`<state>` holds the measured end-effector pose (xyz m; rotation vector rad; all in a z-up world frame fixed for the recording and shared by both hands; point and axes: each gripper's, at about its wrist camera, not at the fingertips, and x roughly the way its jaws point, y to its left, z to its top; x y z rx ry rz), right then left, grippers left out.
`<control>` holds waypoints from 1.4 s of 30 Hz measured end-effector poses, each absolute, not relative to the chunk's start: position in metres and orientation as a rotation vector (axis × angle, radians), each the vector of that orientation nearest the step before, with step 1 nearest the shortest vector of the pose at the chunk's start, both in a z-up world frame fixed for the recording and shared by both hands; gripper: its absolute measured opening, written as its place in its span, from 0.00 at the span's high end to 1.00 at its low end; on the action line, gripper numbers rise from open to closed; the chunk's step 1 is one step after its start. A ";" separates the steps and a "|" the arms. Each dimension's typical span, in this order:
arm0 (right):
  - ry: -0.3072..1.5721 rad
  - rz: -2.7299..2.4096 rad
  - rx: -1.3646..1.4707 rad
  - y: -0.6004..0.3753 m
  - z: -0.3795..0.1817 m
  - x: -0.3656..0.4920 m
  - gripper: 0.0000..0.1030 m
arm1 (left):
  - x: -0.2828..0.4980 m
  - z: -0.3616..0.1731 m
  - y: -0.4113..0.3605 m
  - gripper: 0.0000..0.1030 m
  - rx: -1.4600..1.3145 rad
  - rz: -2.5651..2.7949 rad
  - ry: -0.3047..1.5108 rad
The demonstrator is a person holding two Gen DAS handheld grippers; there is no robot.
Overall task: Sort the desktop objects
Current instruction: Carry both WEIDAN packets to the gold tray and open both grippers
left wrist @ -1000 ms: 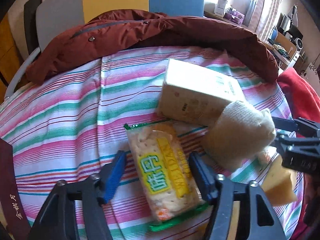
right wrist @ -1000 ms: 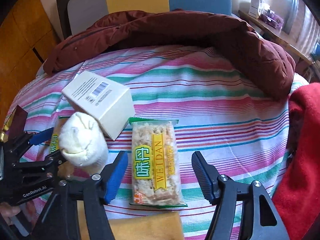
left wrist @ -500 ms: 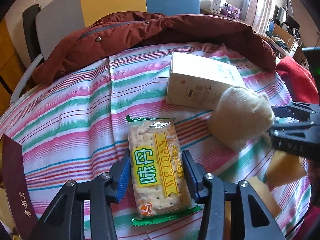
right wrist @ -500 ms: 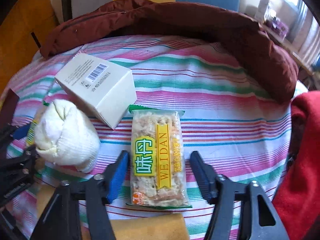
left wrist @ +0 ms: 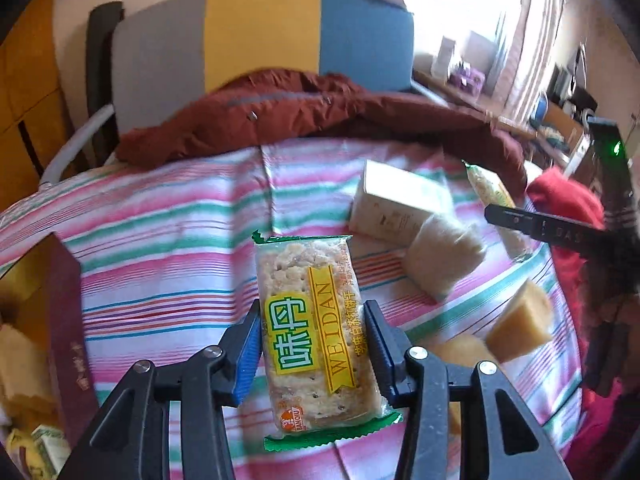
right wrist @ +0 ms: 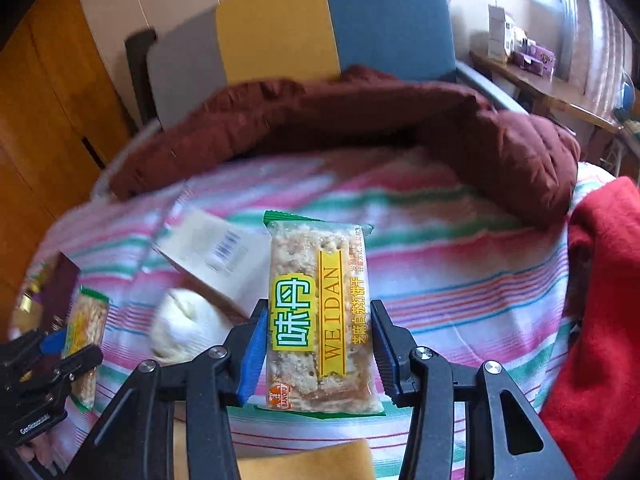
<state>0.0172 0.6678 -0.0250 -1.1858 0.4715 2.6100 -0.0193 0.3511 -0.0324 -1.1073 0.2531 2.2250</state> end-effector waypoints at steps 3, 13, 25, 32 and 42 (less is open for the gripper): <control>0.496 2.670 -1.124 0.661 -0.012 0.020 0.53 | -0.014 -0.014 0.333 0.53 -1.069 2.267 0.221; 0.469 2.805 -1.112 0.590 0.011 0.015 0.53 | 0.003 0.038 0.263 0.53 -0.964 2.373 0.109; 0.419 2.975 -1.248 0.471 0.025 -0.009 0.53 | -0.001 0.056 0.166 0.53 -0.946 2.516 0.006; 0.403 3.140 -1.351 0.379 0.031 -0.021 0.53 | -0.018 0.043 0.084 0.53 -1.019 2.675 -0.064; 0.352 3.242 -1.683 0.256 0.002 -0.044 0.53 | -0.044 -0.014 0.007 0.53 -1.289 2.751 -0.098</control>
